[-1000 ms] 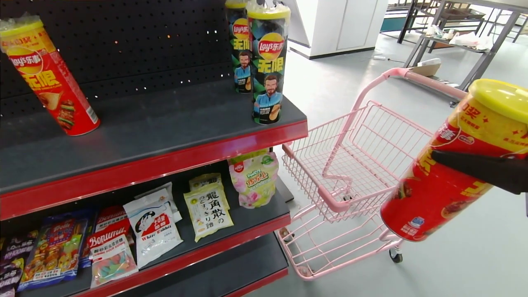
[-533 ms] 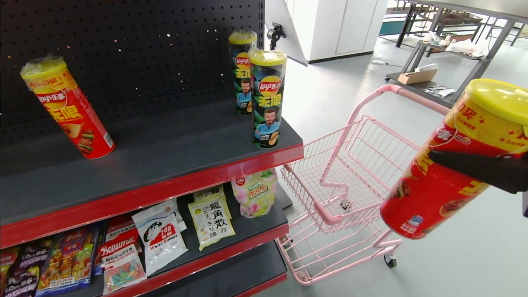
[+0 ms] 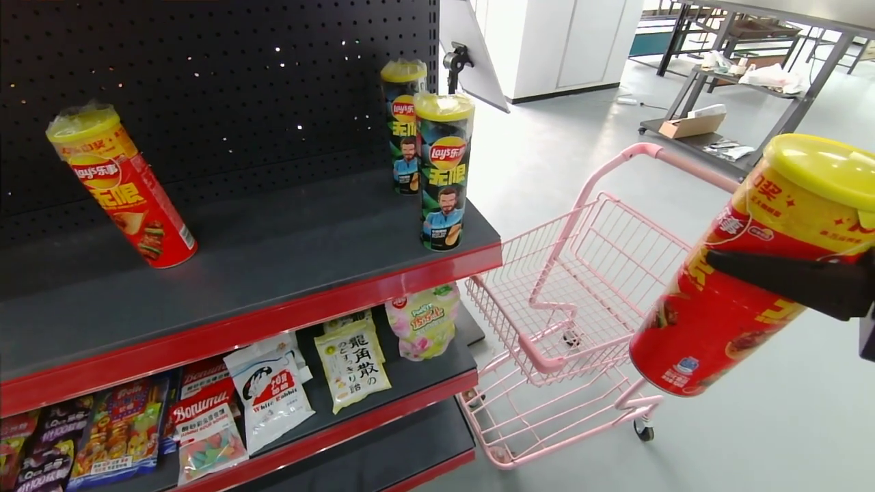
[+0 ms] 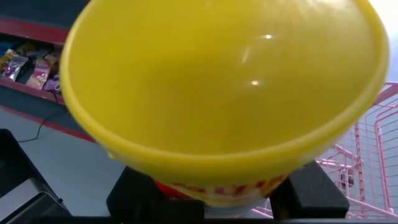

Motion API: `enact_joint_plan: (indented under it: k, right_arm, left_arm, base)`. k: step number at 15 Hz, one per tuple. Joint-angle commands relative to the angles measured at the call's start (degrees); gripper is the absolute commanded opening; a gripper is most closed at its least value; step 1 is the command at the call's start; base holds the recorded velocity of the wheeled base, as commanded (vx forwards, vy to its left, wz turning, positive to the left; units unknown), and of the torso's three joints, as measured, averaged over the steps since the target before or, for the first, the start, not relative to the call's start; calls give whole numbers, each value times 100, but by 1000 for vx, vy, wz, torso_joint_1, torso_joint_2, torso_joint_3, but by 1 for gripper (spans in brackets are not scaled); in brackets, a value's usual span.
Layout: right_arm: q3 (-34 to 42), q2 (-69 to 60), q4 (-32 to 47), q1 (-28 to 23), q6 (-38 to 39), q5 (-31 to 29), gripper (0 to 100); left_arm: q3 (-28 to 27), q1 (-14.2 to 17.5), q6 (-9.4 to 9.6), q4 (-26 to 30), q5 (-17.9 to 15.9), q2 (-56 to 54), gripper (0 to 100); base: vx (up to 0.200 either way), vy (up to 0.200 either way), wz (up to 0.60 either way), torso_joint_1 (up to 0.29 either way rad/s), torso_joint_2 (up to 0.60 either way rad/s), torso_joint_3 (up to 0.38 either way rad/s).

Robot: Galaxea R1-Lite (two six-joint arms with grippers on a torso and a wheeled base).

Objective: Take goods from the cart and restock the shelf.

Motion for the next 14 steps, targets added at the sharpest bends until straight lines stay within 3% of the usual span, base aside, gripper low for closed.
enact_joint_plan:
  k: [1,3,5,14]
  right_arm:
    - [-7,-5,-3,3,-1,6,0]
    - [-7,-5,-3,3,-1,6,0]
    - [11,3,-3,3,-45,-21,0]
    - [117,3,-12,3,-133,-29,0]
  left_arm:
    - [0,2,-1,-7,8,5,100]
    - [0,2,-1,-7,-1,5,100]
    - [0,2,-1,-7,-1,5,100]
    - [0,2,-1,-7,8,5,100]
  base:
    - [-200,0,0,22,-2,-12]
    - [-200,0,0,-12,-12,5]
    - [0,0,0,0,0,0]
    - [0,0,600,4,-2,2]
